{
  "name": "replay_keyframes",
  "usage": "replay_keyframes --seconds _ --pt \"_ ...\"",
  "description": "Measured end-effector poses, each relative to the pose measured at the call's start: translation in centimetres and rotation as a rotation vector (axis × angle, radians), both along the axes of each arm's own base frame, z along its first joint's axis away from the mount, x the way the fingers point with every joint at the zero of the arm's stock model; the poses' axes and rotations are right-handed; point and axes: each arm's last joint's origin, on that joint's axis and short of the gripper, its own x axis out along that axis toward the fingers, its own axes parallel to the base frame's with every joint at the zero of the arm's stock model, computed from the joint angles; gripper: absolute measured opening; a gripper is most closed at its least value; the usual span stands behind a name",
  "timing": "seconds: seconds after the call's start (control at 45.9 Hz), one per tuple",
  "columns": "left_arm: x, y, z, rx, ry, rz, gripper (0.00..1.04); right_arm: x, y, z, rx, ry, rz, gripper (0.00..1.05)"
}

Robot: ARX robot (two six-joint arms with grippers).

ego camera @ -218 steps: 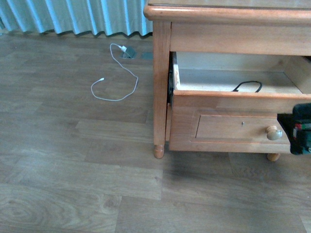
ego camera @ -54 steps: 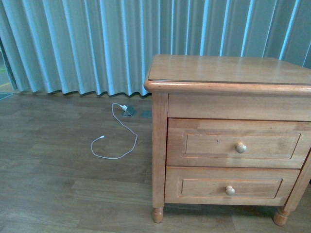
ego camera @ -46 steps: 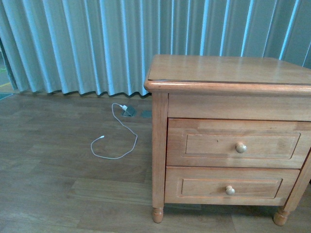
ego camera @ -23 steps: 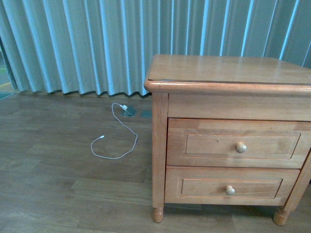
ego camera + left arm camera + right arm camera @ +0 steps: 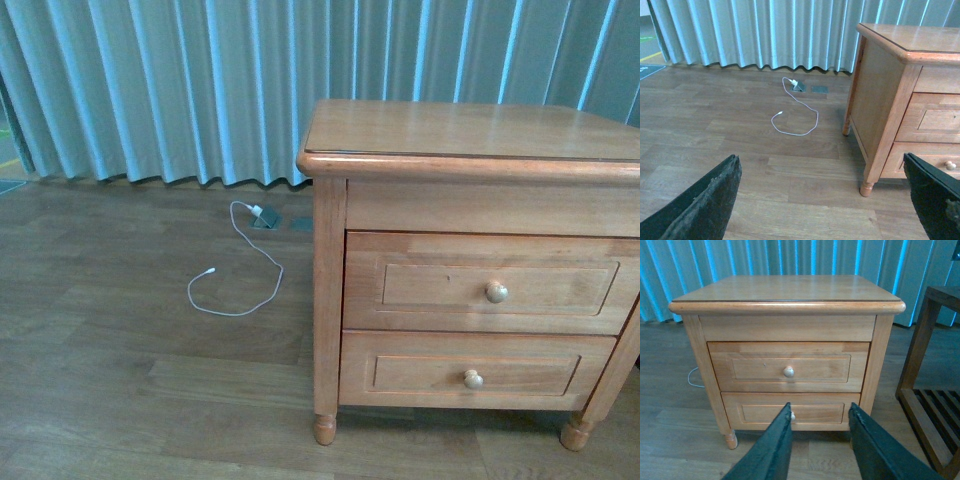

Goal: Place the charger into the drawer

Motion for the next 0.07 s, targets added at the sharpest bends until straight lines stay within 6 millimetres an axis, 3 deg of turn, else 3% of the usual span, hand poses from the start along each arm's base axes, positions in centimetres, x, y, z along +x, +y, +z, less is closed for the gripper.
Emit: replay_keyframes --seconds 0.065 --pt "0.0 0.0 0.0 0.0 0.0 0.0 0.99 0.0 0.0 0.0 0.0 0.0 0.0 0.53"
